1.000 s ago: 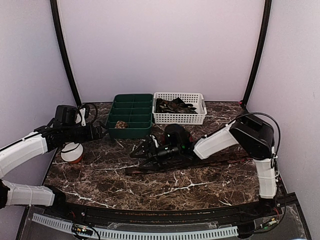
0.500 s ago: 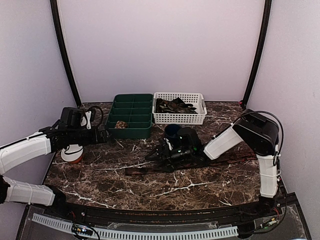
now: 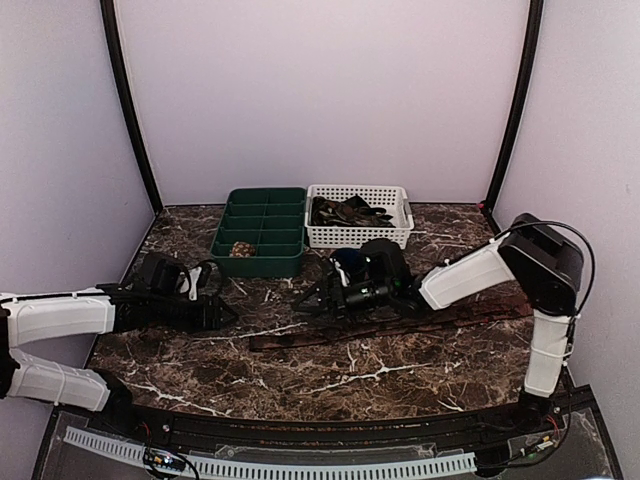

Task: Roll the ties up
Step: Smooth out the tie at the center of the board, then pick up the tie from the center of the board.

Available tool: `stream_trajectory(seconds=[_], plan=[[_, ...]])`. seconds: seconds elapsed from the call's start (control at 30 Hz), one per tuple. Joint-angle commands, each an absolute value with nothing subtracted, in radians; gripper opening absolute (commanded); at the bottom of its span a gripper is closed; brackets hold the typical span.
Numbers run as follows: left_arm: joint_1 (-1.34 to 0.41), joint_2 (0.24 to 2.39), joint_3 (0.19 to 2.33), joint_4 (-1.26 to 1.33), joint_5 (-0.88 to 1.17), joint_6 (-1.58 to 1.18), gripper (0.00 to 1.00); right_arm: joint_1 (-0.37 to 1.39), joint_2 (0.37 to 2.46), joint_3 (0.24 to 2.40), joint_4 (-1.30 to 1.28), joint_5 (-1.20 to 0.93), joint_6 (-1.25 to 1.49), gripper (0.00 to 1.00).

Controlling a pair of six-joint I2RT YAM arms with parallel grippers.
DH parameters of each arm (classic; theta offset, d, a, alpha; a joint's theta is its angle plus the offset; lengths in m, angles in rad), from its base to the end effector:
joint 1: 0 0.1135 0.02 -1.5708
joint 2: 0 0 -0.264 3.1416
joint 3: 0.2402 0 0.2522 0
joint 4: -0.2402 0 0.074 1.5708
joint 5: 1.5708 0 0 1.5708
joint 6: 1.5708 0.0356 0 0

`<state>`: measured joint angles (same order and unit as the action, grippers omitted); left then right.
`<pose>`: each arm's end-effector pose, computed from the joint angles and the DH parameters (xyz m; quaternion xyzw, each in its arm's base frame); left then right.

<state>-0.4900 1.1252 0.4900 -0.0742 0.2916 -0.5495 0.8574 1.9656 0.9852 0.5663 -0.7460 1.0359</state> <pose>0.1902 -0.1130 0.1843 0.0339 0.9004 -0.3197 0.2930 0.2431 0.3178 0.1468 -0.1289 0.7944 0.5914 0.0499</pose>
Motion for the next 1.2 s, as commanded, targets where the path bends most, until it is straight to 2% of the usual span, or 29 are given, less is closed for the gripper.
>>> stream_trajectory(seconds=[0.0,0.23,0.43,0.6,0.83,1.17], plan=[[-0.527,1.140,0.417,0.028,0.369,-0.624,0.62,0.860,1.850,0.971,0.375,-0.674,0.799,0.80],[-0.609,1.225,0.375,0.174,0.370,-0.698,0.52,0.856,1.832,0.980,0.178,-0.583,0.621,0.34],[-0.666,1.318,0.373,0.293,0.383,-0.738,0.44,0.861,1.877,1.019,0.130,-0.580,0.567,0.15],[-0.686,1.362,0.375,0.333,0.380,-0.759,0.34,0.866,1.952,1.053,0.116,-0.585,0.549,0.11],[-0.686,1.301,0.376,0.270,0.336,-0.758,0.01,0.881,2.020,1.088,0.103,-0.560,0.542,0.10],[-0.685,1.158,0.418,0.053,0.307,-0.724,0.00,0.962,2.106,1.181,0.104,-0.538,0.593,0.10]])
